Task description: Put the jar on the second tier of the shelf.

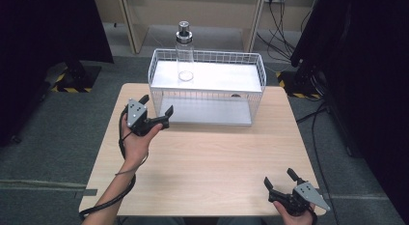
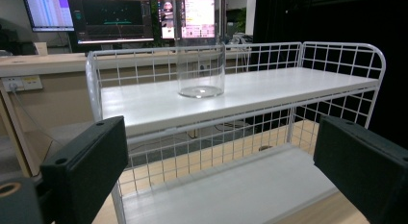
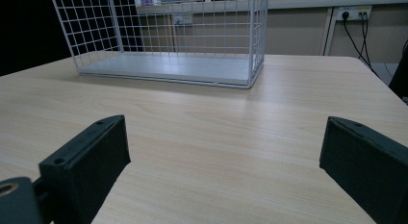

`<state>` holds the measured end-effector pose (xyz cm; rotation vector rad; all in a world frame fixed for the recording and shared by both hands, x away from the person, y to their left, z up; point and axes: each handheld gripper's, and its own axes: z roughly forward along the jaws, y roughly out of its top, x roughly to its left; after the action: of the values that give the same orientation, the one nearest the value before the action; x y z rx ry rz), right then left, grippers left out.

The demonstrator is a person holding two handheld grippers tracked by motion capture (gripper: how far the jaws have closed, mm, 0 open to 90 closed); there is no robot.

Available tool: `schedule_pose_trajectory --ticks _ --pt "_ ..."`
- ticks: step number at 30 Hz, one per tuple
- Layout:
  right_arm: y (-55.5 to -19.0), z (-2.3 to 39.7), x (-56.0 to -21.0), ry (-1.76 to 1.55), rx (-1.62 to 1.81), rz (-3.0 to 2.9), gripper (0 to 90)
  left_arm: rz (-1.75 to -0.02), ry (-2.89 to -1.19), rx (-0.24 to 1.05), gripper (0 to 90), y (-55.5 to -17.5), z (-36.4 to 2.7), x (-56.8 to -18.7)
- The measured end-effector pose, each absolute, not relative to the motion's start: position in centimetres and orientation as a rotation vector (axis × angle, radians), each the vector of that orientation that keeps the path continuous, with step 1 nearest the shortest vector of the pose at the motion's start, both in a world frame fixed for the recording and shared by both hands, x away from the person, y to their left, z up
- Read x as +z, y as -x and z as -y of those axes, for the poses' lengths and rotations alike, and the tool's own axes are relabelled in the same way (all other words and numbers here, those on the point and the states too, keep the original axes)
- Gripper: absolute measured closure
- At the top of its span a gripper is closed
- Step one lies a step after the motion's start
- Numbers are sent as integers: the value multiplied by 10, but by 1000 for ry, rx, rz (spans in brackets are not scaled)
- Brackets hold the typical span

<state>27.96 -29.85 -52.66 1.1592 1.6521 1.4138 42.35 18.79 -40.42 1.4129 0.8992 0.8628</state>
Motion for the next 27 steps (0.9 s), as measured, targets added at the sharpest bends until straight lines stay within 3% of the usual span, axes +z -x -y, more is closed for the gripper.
schedule_pose_trajectory --ticks 27 --pt "-280 298 -527 -1157 1411 -1653 35 -923 -1430 820 47 -390 -202 -436"
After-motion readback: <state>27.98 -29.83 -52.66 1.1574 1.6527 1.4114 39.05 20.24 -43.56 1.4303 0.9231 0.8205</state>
